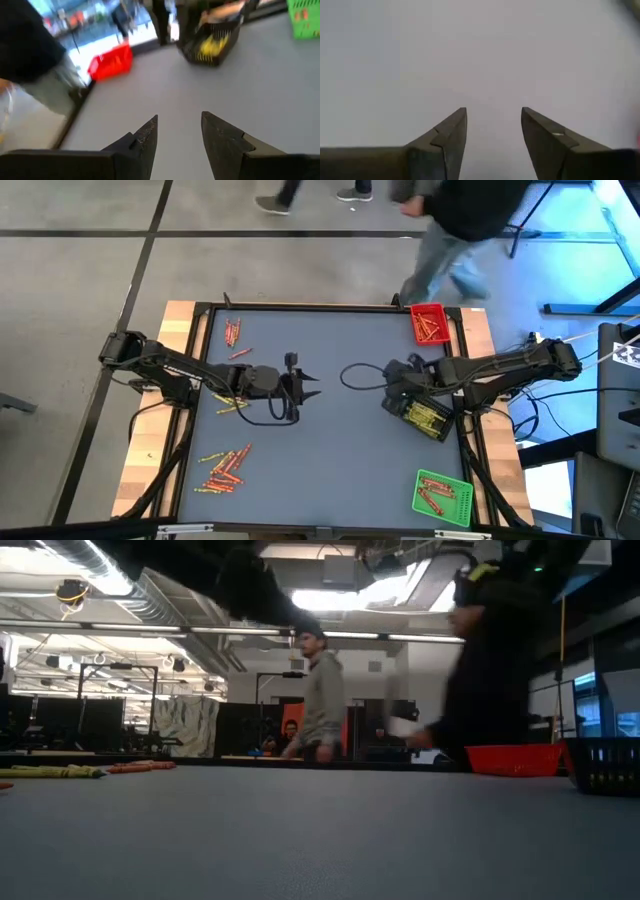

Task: Sort crayons
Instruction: Put the red crayon into the green basket

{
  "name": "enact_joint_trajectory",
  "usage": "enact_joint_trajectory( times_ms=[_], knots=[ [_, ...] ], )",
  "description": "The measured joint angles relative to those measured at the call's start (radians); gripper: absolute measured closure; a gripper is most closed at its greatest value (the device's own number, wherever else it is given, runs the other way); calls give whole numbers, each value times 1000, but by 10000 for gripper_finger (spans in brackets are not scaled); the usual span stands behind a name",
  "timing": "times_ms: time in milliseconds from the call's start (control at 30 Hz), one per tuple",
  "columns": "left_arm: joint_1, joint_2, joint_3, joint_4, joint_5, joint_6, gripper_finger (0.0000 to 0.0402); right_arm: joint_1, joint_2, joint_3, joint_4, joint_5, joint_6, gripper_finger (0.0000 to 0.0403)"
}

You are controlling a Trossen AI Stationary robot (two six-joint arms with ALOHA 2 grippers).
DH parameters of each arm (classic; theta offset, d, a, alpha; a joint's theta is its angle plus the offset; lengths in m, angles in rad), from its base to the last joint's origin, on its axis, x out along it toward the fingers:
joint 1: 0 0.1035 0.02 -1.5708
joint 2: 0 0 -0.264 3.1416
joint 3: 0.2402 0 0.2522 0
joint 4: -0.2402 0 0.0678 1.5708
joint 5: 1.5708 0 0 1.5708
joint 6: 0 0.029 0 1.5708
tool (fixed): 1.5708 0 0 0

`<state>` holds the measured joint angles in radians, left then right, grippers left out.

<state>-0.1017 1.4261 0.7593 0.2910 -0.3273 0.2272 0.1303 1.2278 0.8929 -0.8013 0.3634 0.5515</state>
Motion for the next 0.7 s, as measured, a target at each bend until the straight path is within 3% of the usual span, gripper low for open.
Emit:
enact_joint_trajectory(
  times_ms=[200,433,567,700],
  knots=[
    [5,-60,0,-275,-79,-161,266,0,0,-101,387,115,-222,217],
    [109,-124,50,-651,-157,-351,266,0,1,-190,724,116,-391,217],
    [248,-113,64,-809,-124,-382,266,0,1,-207,805,116,-435,217],
    [410,-91,64,-908,-7,-378,266,0,1,-207,810,116,-448,217]
  ],
)
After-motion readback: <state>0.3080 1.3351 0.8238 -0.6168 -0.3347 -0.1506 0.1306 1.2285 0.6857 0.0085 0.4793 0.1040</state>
